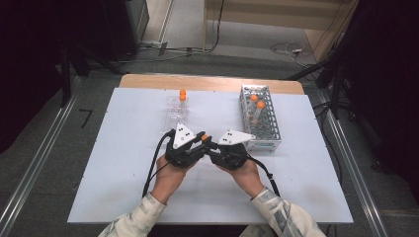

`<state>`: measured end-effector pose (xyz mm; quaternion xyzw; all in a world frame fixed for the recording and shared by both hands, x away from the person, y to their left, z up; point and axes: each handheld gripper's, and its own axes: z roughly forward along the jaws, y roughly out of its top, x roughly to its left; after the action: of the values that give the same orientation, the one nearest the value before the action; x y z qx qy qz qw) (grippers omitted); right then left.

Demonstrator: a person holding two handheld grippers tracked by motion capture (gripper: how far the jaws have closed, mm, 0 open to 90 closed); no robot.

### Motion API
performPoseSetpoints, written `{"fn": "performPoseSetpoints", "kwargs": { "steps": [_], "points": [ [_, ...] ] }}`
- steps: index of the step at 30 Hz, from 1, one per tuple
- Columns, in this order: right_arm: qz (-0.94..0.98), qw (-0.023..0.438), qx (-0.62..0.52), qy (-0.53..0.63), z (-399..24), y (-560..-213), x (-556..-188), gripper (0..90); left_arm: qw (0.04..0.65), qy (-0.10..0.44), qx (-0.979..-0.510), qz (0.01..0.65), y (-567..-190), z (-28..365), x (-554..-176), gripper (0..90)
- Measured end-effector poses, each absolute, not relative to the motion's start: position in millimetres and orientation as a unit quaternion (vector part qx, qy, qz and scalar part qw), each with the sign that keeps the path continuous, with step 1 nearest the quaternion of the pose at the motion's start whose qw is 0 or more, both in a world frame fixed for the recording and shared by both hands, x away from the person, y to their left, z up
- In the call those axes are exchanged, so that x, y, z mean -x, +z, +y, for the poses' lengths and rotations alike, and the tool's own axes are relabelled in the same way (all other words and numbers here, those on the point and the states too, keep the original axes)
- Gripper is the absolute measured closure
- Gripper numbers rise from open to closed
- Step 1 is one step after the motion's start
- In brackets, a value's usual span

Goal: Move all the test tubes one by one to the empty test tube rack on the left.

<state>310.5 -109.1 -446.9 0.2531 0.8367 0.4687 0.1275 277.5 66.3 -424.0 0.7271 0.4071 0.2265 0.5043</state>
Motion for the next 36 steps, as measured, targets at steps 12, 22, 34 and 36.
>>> {"fn": "performPoseSetpoints", "kwargs": {
  "steps": [12,22,34,36],
  "points": [
    [0.826,0.121,-0.291,0.467,-124.4,-439.4,-313.3,31.5,0.508,0.237,-0.708,0.429,-412.5,78.8,-291.3,70.5],
    [0.812,0.14,-0.315,0.47,-147.6,-434.4,-317.5,25.9,0.509,0.247,-0.693,0.446,-393.9,94.0,-307.3,70.5],
    [0.804,0.146,-0.335,0.469,-166.2,-433.7,-318.9,20.8,0.502,0.261,-0.682,0.463,-384.3,100.4,-328.1,70.5],
    [0.804,0.145,-0.336,0.468,-167.7,-433.8,-318.7,20.8,0.499,0.264,-0.68,0.468,-383.3,102.6,-333.1,70.5]
  ]
}}
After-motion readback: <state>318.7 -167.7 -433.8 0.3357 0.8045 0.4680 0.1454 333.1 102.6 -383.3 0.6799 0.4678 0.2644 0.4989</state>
